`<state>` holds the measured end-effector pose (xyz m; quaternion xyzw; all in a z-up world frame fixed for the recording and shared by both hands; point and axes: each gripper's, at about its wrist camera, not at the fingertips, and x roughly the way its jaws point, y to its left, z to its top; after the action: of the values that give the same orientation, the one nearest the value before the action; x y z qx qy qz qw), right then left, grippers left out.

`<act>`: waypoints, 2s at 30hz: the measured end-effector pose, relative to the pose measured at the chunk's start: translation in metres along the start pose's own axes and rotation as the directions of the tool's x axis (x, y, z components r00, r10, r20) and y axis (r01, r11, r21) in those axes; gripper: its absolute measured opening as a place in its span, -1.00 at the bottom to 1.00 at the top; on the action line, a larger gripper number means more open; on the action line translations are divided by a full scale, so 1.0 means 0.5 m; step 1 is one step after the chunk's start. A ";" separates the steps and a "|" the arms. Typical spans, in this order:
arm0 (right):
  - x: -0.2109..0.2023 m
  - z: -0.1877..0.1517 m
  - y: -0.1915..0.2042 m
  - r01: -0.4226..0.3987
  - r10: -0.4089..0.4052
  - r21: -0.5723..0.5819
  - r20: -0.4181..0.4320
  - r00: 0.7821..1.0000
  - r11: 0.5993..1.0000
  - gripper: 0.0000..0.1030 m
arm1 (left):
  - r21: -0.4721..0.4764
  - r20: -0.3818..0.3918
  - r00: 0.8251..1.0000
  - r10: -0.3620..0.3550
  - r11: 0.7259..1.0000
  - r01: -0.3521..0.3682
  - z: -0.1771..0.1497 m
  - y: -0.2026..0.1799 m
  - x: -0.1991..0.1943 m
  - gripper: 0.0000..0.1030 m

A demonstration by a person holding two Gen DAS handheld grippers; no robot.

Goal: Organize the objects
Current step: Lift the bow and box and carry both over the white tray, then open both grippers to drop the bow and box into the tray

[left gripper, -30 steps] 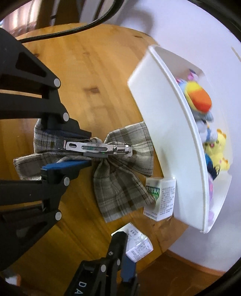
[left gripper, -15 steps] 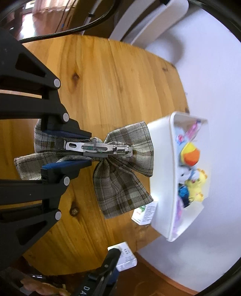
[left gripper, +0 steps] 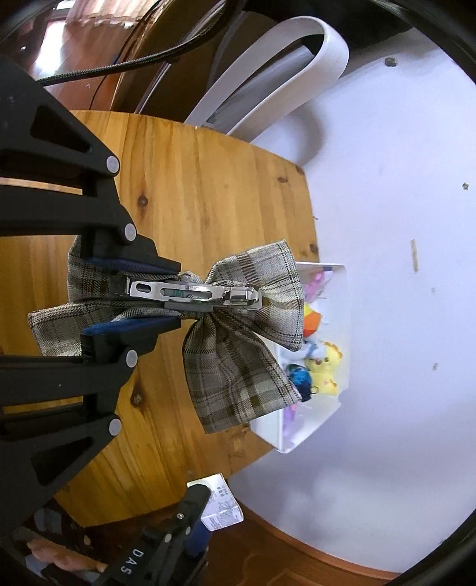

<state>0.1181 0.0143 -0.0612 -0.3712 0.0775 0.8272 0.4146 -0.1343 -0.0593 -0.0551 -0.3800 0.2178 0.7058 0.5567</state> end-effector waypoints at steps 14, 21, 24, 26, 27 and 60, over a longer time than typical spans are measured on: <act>-0.090 0.069 0.010 -0.034 0.045 -0.078 0.140 0.989 0.996 -0.21 | -0.026 0.067 0.997 0.033 0.999 -0.031 0.133 0.058 -0.088 -0.53; -0.112 0.111 -0.004 -0.008 0.026 -0.100 0.179 0.983 0.995 -0.21 | 0.029 0.125 0.989 0.076 0.996 -0.081 0.223 0.043 -0.111 -0.52; -0.123 0.137 -0.013 0.016 0.006 -0.107 0.207 0.978 0.994 -0.21 | 0.050 0.160 0.982 0.105 0.992 -0.115 0.264 0.037 -0.121 -0.52; -0.132 0.158 -0.020 0.029 -0.005 -0.103 0.228 0.974 0.994 -0.21 | 0.063 0.180 0.977 0.118 0.989 -0.131 0.295 0.033 -0.127 -0.52; -0.136 0.165 -0.022 0.031 -0.006 -0.103 0.235 0.972 0.994 -0.21 | 0.069 0.188 0.974 0.124 0.988 -0.139 0.308 0.032 -0.127 -0.52; 0.038 0.440 -0.011 0.035 -0.013 -0.094 0.223 0.975 0.995 -0.21 | 0.133 0.126 0.957 0.261 0.951 -0.277 0.524 -0.045 0.207 -0.48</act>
<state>-0.0059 0.1256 0.0837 -0.2971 -0.0140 0.8612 0.4121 -0.1996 0.2030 0.0283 -0.2655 0.2899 0.7762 0.4929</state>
